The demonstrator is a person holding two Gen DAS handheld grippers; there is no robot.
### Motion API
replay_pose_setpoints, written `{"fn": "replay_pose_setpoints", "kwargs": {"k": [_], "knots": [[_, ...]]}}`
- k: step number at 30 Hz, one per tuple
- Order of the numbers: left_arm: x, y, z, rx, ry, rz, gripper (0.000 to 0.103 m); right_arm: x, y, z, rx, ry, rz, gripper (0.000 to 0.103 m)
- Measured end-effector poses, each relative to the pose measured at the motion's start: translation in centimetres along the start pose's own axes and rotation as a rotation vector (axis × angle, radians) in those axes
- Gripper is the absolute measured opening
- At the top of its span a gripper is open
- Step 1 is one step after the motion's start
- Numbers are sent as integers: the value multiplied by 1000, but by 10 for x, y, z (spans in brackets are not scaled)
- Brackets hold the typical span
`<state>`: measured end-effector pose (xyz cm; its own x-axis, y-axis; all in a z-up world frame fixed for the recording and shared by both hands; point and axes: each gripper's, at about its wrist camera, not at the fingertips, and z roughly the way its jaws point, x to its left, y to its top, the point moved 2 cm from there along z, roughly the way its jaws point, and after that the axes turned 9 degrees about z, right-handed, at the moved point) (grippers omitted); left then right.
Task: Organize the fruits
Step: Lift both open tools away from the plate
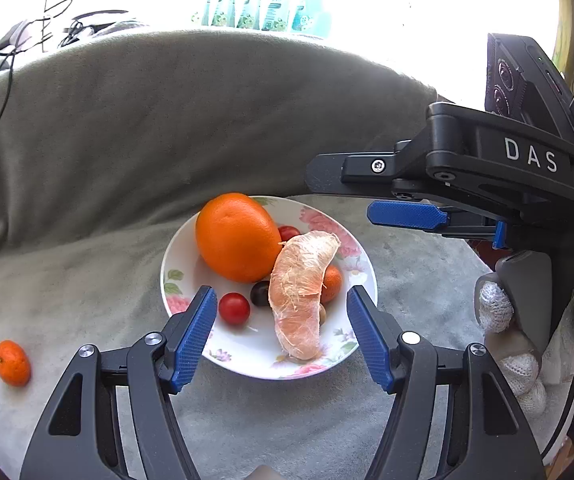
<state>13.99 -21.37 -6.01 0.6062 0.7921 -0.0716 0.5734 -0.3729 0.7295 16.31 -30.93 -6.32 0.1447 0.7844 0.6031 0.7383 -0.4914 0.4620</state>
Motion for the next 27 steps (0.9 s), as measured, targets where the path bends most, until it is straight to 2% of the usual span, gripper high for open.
{"fn": "replay_pose_setpoints", "kwargs": {"k": [10, 27], "knots": [[9, -8, -15, -23, 24, -4, 67, 7, -7, -9, -33, -26, -26, 85], [48, -40, -65, -67, 106, -73, 67, 55, -31, -5, -24, -60, -199, 85]]}}
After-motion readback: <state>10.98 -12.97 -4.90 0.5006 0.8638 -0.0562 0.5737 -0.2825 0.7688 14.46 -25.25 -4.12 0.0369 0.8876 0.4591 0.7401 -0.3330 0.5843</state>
